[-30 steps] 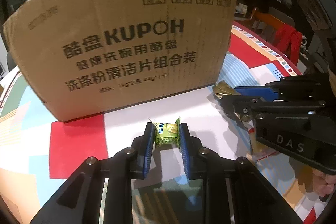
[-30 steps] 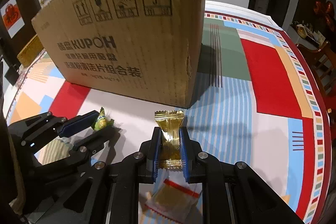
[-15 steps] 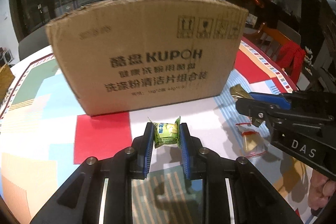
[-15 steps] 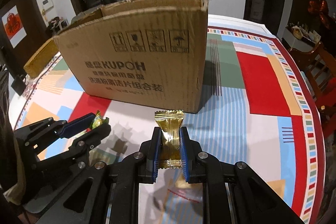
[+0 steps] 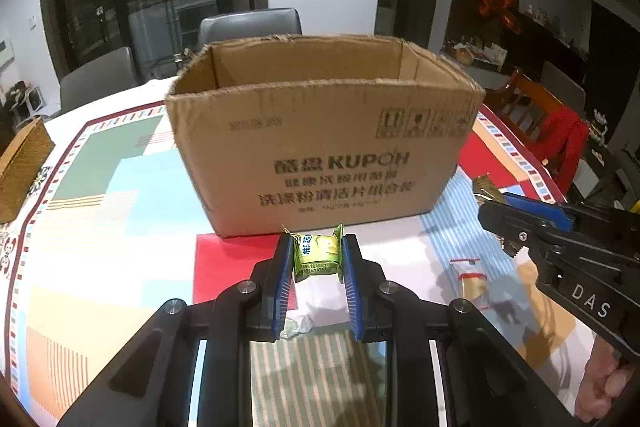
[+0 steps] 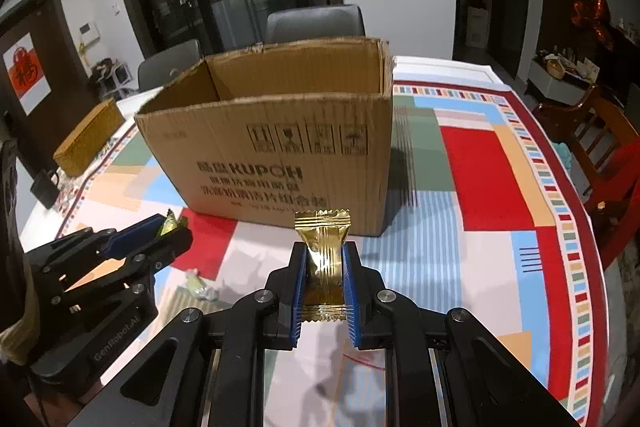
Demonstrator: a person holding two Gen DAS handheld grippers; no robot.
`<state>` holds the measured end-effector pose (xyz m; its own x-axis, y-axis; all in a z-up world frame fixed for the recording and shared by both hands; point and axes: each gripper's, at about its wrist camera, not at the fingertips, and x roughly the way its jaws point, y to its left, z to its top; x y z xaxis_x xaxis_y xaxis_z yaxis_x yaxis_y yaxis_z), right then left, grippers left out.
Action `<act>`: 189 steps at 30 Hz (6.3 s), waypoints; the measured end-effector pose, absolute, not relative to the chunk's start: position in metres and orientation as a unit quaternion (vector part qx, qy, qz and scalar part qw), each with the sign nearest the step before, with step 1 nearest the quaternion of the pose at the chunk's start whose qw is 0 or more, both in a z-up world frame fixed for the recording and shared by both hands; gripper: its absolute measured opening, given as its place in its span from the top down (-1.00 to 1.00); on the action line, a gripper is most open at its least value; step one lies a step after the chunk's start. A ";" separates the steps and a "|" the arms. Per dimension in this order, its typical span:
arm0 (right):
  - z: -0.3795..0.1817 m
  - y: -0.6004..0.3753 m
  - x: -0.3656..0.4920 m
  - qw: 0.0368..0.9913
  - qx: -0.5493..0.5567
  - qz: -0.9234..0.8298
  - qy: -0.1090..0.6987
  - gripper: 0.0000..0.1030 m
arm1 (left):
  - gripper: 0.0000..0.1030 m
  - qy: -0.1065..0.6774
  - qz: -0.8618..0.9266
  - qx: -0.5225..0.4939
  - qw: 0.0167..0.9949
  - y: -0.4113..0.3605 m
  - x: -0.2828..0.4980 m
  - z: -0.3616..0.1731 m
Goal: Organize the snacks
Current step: 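Grasp the gold packet with the right tool while the left tool grasps the green candy, then lift both snacks and carry them over the cardboard box, then open both tools to drop the gold packet and green candy into the box, then withdraw both open tools from the box toward the remaining snacks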
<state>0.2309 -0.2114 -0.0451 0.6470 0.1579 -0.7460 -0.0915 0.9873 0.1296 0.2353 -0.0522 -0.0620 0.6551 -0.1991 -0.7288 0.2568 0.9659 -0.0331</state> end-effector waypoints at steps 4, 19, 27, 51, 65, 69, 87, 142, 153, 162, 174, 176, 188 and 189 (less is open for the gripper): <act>-0.034 -0.209 0.229 0.911 0.041 0.067 0.405 0.64 | 0.52 0.392 -0.119 0.033 0.912 -0.051 0.237 -0.053; 0.005 -0.201 0.239 0.927 0.046 0.069 0.365 0.64 | 0.52 0.359 -0.112 0.021 0.926 -0.045 0.253 -0.011; 0.021 -0.198 0.250 0.934 0.043 0.067 0.348 0.64 | 0.52 0.346 -0.110 0.021 0.931 -0.043 0.268 0.004; 0.037 -0.191 0.309 0.941 0.042 0.056 0.331 0.64 | 0.52 0.346 -0.107 0.022 0.932 -0.037 0.324 0.006; 0.023 -0.189 0.336 0.936 0.039 0.060 0.344 0.64 | 0.52 0.360 -0.112 0.016 0.926 -0.035 0.351 -0.010; 0.020 -0.188 0.340 0.935 0.035 0.059 0.347 0.63 | 0.50 0.363 -0.115 0.009 0.925 -0.033 0.355 -0.012; 0.027 -0.190 0.337 0.941 0.031 0.034 0.335 -0.24 | -0.48 0.347 -0.084 0.014 0.934 -0.027 0.343 -0.004; 0.014 -0.216 0.227 0.943 0.038 -0.020 0.329 -0.32 | -0.74 0.351 -0.083 0.027 0.932 -0.036 0.243 -0.016; -0.016 -0.220 0.216 0.936 0.047 -0.051 0.345 -0.32 | -0.74 0.367 -0.096 0.027 0.925 -0.038 0.236 -0.049; -0.043 -0.222 0.210 0.931 0.049 -0.066 0.357 -0.32 | -0.73 0.383 -0.100 0.029 0.918 -0.038 0.229 -0.080; -0.077 -0.220 0.205 0.921 0.051 -0.081 0.379 -0.32 | -0.68 0.406 -0.110 0.036 0.907 -0.034 0.224 -0.117; -0.081 -0.220 0.205 0.919 0.051 -0.084 0.381 -0.32 | -0.67 0.409 -0.110 0.039 0.905 -0.033 0.224 -0.122; -0.102 -0.221 0.206 0.911 0.052 -0.094 0.398 -0.32 | -0.51 0.429 -0.113 0.045 0.895 -0.031 0.225 -0.144; -0.103 -0.221 0.207 0.910 0.052 -0.095 0.400 -0.32 | -0.50 0.430 -0.114 0.044 0.895 -0.031 0.226 -0.144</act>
